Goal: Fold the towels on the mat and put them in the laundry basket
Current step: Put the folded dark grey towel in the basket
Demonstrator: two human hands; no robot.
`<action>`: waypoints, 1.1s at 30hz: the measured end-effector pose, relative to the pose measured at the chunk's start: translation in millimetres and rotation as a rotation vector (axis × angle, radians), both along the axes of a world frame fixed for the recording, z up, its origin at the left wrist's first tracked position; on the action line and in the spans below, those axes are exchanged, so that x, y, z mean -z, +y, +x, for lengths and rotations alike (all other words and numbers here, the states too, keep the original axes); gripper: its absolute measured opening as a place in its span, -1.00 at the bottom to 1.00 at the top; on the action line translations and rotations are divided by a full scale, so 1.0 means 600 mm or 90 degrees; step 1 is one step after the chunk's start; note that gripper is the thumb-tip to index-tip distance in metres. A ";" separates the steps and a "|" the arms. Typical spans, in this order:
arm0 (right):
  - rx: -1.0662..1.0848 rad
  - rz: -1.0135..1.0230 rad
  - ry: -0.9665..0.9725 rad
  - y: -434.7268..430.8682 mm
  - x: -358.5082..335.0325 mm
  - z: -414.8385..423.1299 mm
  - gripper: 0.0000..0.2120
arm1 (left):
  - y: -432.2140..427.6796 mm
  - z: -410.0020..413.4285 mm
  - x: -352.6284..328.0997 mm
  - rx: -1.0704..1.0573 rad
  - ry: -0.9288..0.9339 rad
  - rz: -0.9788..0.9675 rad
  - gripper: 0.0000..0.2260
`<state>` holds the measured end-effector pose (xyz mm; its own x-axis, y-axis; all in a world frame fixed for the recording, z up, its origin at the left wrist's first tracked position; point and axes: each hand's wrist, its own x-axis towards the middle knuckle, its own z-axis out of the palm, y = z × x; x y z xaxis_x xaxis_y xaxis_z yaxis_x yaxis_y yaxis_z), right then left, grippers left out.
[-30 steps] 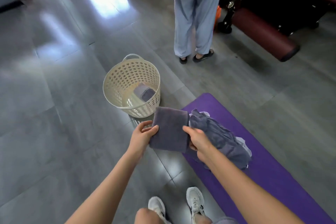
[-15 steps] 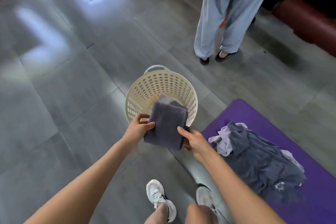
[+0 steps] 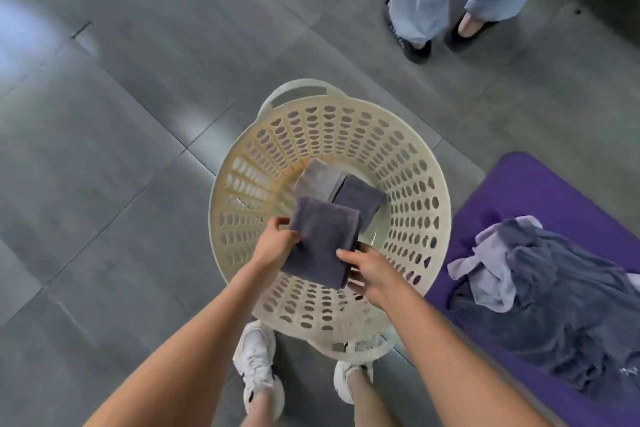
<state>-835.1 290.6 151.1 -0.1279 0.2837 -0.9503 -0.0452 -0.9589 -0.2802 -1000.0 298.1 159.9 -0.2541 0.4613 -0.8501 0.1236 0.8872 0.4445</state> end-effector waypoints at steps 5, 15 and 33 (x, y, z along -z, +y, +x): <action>0.047 -0.036 -0.024 0.018 0.202 -0.067 -0.71 | 0.049 -0.053 0.223 0.053 0.012 -0.017 -0.69; 0.116 -0.035 -0.063 0.021 0.487 -0.153 -0.69 | 0.075 -0.094 0.519 0.146 0.109 -0.076 -0.64; -0.005 -0.007 -0.109 0.028 0.242 -0.073 -0.69 | 0.099 0.006 0.248 0.370 0.255 -0.068 -0.69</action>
<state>-878.7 307.2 5.9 0.0338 0.2727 -0.9615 0.0092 -0.9621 -0.2725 -996.4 357.2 11.2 -0.2949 0.5367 -0.7906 0.7253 0.6643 0.1805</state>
